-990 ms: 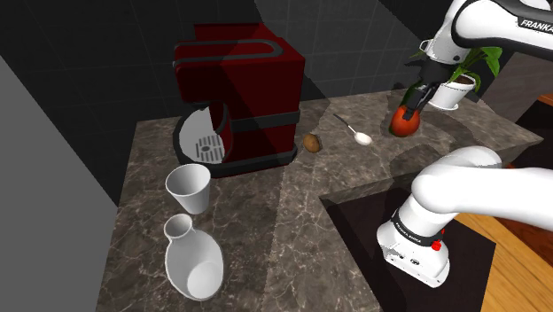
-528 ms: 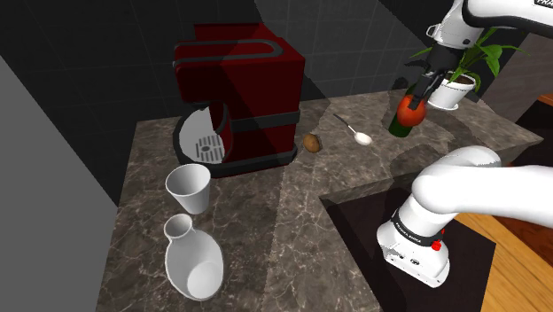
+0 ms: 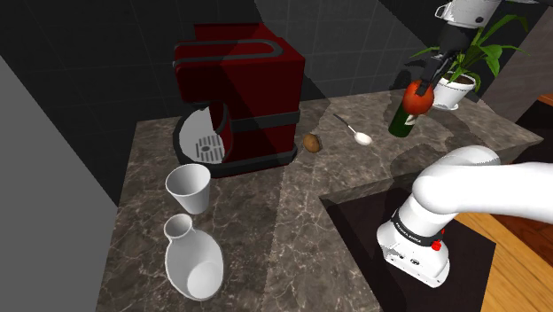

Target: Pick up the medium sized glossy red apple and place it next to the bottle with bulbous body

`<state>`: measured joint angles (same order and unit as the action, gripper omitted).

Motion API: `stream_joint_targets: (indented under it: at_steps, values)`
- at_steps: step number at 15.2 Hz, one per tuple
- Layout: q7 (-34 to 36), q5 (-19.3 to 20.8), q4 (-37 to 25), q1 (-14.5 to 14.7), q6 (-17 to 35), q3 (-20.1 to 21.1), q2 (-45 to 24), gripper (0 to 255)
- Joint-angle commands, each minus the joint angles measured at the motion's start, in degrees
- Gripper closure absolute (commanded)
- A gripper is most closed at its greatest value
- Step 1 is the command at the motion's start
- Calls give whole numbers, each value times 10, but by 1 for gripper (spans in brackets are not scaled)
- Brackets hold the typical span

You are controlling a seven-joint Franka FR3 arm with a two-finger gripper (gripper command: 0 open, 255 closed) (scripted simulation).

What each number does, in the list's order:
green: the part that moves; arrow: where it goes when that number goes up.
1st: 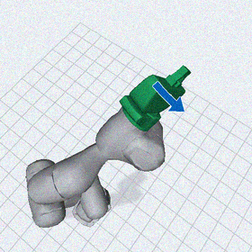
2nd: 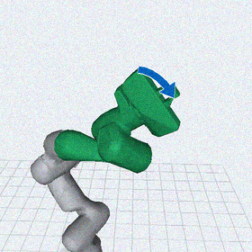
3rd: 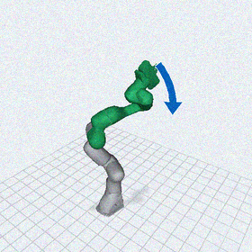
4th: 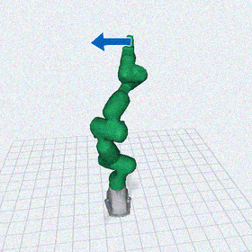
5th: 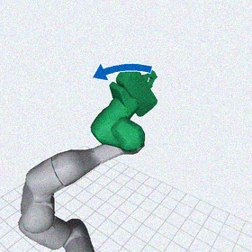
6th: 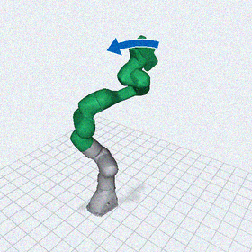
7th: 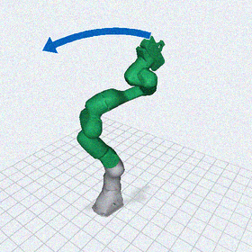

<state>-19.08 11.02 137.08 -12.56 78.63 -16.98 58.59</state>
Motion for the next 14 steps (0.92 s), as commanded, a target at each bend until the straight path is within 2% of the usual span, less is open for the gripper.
stream_joint_targets:
  at_steps: [1, 14]
  values:
    - [0, -3, -16, 1, -11, 2, -6, 255]
    - [-3, -19, -148, 13, -88, 15, -60, 255]
